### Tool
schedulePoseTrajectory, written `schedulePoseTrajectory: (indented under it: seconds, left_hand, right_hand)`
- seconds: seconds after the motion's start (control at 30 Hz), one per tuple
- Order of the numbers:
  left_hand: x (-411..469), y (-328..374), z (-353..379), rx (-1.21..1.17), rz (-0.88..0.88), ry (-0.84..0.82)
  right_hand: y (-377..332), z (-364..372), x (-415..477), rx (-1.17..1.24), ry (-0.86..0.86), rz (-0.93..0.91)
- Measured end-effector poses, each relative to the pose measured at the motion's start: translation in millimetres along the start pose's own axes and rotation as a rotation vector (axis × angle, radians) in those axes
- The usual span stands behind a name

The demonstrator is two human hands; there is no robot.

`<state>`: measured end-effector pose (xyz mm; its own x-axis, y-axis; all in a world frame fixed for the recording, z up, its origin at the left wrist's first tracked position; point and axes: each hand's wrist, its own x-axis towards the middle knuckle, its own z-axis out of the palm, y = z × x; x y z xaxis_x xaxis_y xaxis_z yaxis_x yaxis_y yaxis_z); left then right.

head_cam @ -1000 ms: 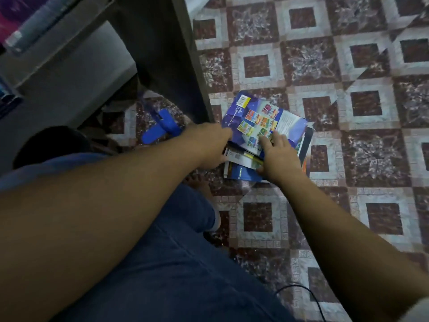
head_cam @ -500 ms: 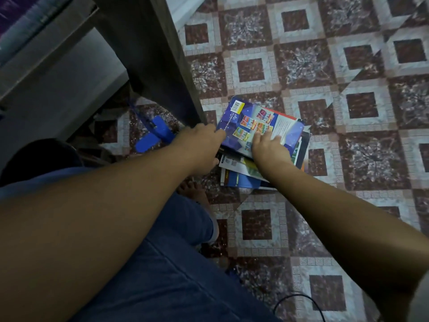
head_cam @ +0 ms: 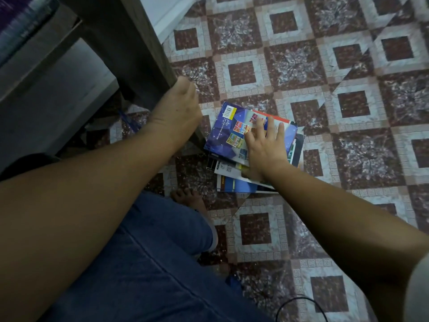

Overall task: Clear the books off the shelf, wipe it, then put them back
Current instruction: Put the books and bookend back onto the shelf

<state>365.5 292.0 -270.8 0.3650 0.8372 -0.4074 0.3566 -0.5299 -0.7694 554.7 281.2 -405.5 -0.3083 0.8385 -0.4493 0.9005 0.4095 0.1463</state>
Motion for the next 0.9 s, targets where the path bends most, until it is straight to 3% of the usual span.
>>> schedulePoseTrajectory:
  seconds: [0.33,0.6,0.73,0.9]
  left_hand:
    - [1.7,1.6,6.0,0.009,0.014,0.046]
    - [3.0,5.3,9.6,-0.006,0.018,0.060]
    - [2.1,4.8,7.9,0.005,-0.013,0.045]
    - [2.2,3.4,8.7,0.005,-0.034,0.050]
  right_hand:
    - [8.4,-12.0,38.9,0.192,-0.224,0.041]
    - [8.9,1.2,18.9,0.089,-0.168,-0.046]
    - [16.1,-9.0,20.3,0.173,-0.184,-0.095]
    - [27.2,-27.1,28.0,0.200,-0.060,-0.105]
